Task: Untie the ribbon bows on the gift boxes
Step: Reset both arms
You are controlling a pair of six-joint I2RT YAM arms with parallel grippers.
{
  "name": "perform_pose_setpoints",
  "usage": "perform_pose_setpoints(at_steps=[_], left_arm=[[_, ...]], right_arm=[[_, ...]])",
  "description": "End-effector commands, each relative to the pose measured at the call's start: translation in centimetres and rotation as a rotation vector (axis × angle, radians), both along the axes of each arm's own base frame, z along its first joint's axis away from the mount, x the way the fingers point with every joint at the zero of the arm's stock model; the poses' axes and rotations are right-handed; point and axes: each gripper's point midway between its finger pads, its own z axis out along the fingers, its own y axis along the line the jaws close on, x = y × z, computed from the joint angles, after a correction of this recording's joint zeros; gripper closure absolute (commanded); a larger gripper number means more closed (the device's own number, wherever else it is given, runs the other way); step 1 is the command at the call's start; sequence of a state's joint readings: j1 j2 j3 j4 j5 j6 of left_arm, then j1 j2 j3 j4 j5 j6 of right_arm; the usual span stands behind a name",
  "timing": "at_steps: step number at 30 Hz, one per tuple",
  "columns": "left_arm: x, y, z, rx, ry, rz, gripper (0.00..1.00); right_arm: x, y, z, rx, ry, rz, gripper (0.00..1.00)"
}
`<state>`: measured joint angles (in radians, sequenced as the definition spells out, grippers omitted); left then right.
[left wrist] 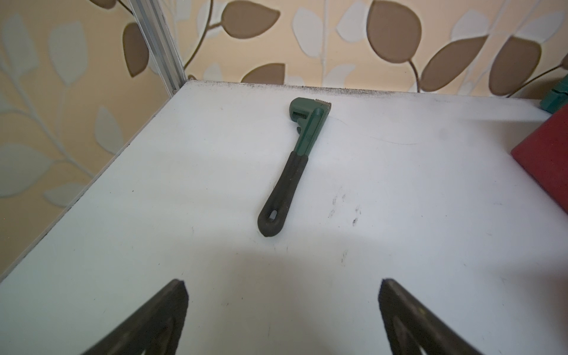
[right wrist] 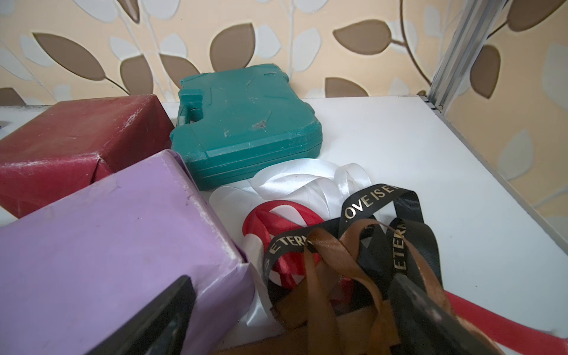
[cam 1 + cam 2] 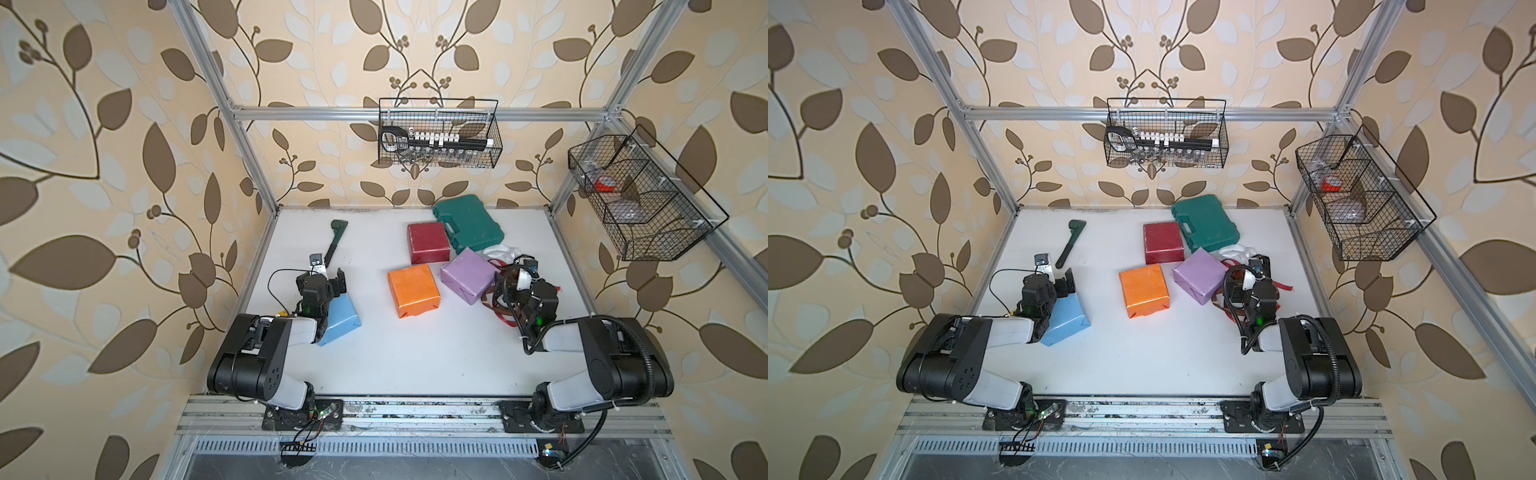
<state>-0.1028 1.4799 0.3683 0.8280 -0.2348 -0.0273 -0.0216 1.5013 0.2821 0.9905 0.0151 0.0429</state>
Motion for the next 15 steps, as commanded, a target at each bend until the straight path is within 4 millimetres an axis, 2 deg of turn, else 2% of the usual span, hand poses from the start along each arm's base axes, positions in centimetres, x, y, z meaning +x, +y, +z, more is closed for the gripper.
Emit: perform_pose_setpoints(at_steps=[1,2,3,7,8,9,10,11,12,13,14,15], left_arm=[[-0.44,0.19,-1.74,0.027,0.069,-0.013,0.05],[-0.38,0.19,-1.73,0.025,0.071,-0.015,0.56],[-0.4,0.21,-1.77,0.025,0.072,-0.015,1.0],[-0.39,0.22,-1.78,0.024,0.073,-0.016,1.0],[-0.39,0.23,-1.81,0.024,0.074,-0.015,0.7],[-0.37,0.23,-1.74,0.024,0.072,-0.015,0.63],[-0.35,0.24,-1.7,0.025,0.071,-0.015,0.75],[-0.36,0.22,-1.73,0.024,0.071,-0.016,0.8],[-0.37,0.2,-1.74,0.024,0.072,-0.016,0.77],[-0.37,0.18,-1.75,0.024,0.072,-0.017,0.67],[-0.41,0.21,-1.79,0.024,0.073,-0.016,0.44],[-0.4,0.2,-1.75,0.024,0.072,-0.017,0.25]], right_arm=[[0.47,0.27,0.55,-0.009,-0.017,0.012,0.01],[0.47,0.3,0.56,-0.009,-0.017,0.013,0.01],[0.47,0.25,0.56,-0.01,-0.017,0.011,0.01],[0.47,0.26,0.59,-0.008,-0.018,0.012,0.01],[0.47,0.29,0.57,-0.009,-0.017,0.013,0.01],[0.47,0.28,0.55,-0.008,-0.017,0.012,0.01],[0.44,0.28,0.53,-0.009,-0.016,0.012,0.01],[0.47,0.25,0.56,-0.009,-0.017,0.011,0.01],[0.47,0.29,0.57,-0.01,-0.017,0.012,0.01],[0.46,0.3,0.54,-0.009,-0.016,0.013,0.01],[0.47,0.28,0.56,-0.008,-0.017,0.012,0.01],[0.43,0.3,0.5,-0.009,-0.015,0.013,0.01]])
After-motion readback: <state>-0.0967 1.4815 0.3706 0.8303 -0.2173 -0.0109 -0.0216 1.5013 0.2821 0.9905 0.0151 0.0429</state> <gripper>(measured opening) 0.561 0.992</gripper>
